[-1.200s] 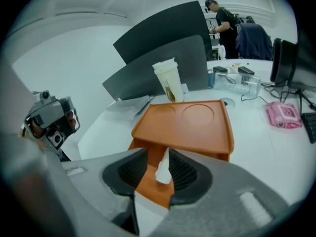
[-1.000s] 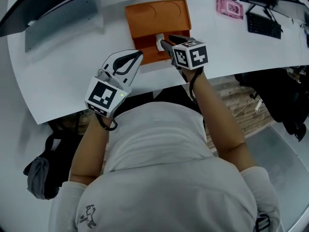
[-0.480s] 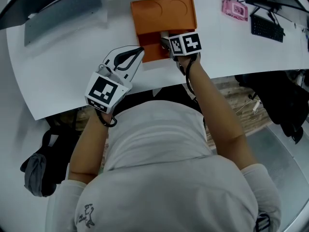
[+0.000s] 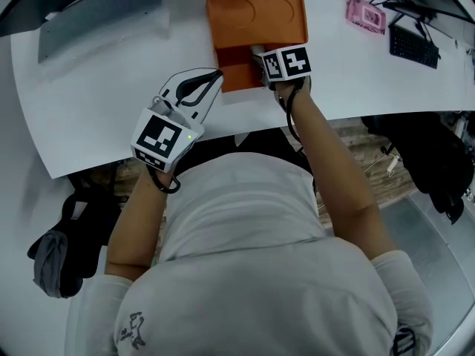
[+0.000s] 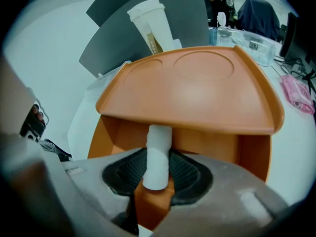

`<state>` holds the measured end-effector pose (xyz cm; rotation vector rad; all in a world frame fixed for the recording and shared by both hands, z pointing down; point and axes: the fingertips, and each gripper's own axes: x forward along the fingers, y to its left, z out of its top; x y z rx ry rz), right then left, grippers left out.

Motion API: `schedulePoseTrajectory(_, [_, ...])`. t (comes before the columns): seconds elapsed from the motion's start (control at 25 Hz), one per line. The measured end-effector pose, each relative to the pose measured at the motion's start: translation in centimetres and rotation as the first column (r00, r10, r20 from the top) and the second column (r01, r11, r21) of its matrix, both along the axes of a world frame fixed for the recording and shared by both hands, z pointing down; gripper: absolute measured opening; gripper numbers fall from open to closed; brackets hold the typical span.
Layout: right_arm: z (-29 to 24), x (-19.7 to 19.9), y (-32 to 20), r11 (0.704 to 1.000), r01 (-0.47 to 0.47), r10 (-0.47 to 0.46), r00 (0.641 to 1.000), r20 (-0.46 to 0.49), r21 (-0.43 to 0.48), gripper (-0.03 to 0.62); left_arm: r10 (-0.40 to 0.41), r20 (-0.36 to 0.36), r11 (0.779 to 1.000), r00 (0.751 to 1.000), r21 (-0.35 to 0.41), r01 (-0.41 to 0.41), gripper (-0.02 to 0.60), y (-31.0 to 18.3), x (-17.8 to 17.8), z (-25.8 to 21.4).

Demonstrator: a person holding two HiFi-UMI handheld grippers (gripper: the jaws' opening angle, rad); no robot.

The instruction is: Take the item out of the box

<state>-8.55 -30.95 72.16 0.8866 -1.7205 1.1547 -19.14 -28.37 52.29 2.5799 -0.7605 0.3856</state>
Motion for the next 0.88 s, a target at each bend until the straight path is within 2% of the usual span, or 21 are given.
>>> schedulePoseTrajectory(0.32, [-0.6, -0.1, 0.5, 1.0, -0.002, 0.002, 1.0, 0.023, -0.011, 0.133, -0.01, -0.002, 1.0, 1.0, 0.01, 0.01, -0.002, 0.3, -0.1, -0.5])
schedulePoseTrajectory(0.88, [-4.5, 0.2, 1.7, 1.0, -0.019, 0.018, 0.998, 0.059, 0.021, 0.133, -0.027, -0.028, 0.998, 0.999, 0.05, 0.028, -0.002, 0.9, 0.3, -3.9])
